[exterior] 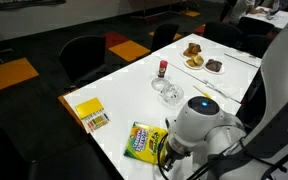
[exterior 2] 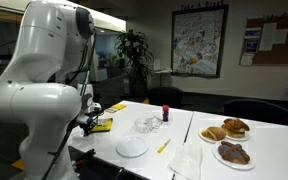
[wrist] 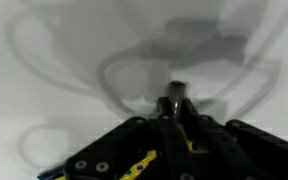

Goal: Pick up two of the crayons and put them to the right

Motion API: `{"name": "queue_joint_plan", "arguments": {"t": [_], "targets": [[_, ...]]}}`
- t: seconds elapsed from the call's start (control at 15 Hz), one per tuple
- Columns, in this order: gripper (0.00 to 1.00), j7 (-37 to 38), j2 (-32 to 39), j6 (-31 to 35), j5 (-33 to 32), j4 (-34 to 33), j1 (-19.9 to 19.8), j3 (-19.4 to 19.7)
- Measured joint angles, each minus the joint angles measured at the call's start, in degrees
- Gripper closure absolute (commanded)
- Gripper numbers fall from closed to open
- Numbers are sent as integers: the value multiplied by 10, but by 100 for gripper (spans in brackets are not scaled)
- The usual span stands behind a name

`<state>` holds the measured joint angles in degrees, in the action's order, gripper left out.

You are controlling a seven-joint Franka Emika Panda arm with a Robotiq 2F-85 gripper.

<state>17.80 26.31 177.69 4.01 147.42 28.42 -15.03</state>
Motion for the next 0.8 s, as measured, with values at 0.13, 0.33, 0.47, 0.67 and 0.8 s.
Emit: {"name": "queue_joint_plan", "arguments": {"t": [0.13,0.33,0.47,0.67,0.8], "targets": [[96,-52,-6,0,-9,17,-36,-21],[96,-121,-7,-1,-41,28,-83,-45],[96,-156,-7,-2,-63,32,-103,-53],[52,-194,-7,-4,-89,34,-120,-58],[39,-206,-8,-6,-95,35,-124,-61]]}}
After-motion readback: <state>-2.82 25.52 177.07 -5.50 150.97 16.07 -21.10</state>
